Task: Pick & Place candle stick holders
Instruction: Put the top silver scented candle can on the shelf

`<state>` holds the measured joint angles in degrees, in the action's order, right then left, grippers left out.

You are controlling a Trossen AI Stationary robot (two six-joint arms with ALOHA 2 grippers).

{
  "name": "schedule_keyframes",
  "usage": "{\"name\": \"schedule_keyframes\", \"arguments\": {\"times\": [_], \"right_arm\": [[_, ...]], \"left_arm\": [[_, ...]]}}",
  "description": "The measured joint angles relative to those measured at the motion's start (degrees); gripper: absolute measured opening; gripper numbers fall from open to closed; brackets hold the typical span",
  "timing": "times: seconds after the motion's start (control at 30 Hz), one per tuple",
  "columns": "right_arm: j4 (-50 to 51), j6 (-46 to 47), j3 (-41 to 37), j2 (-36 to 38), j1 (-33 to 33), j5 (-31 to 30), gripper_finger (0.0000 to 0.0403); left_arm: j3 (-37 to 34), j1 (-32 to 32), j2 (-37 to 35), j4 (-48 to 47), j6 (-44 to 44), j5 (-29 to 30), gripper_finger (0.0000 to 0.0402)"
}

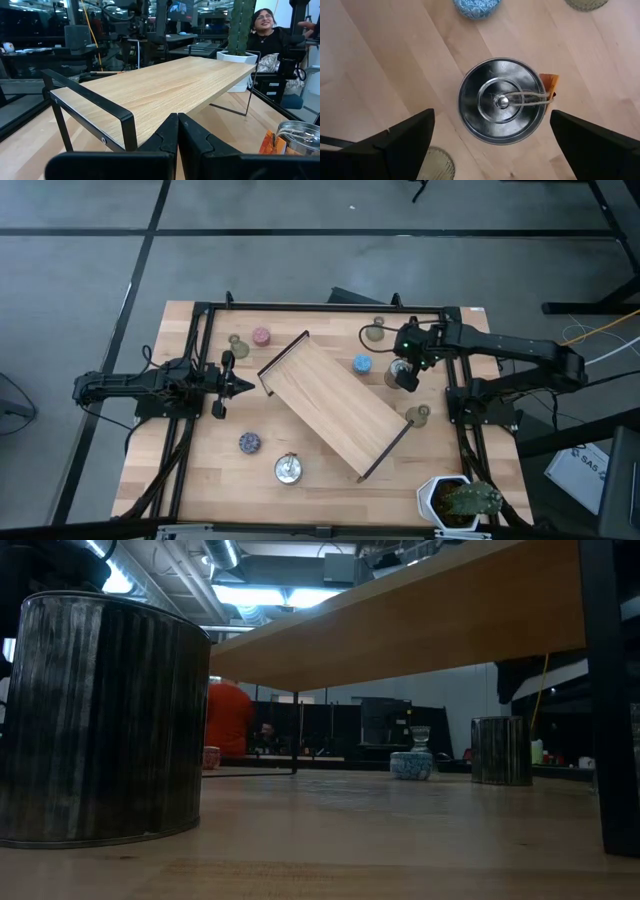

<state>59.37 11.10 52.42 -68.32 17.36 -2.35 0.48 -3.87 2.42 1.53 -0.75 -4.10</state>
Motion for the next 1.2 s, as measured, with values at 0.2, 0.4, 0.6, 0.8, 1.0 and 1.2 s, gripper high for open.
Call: {"name": "schedule_keyframes", "arguments": {"times": [0.2,0.4,0.6,0.8,1.0,1.2], "right_arm": [[0.2,-0.2,0.0,-0.2,0.9,0.0,0.0400],[2.4,2.0,0.0,-0.4,2.9,1.5,0.0400],[2.4,5.0,0.0,-1.1,4.5,2.8,0.0400],[2.1,6.8,0.0,-3.9,4.8,4.0,0.0400],[0.0,10.2,0.0,-5.9,4.8,4.0,0.0400],[-1.3,14.0,0.0,-7.0,4.8,1.3,0.0400]], "left_arm": [[0.0,0.0,0.0,0.0,0.0,0.0,0.0004],[0.0,0.0,0.0,0.0,0.0,0.0,0.0004],[0.0,0.0,0.0,0.0,0.0,0.0,0.0004],[0.0,0.0,0.0,0.0,0.0,0.0,0.0004],[0.0,0.0,0.0,0.0,0.0,0.0,0.0004],[0.0,0.0,0.0,0.0,0.0,0.0,0.0004]]}}
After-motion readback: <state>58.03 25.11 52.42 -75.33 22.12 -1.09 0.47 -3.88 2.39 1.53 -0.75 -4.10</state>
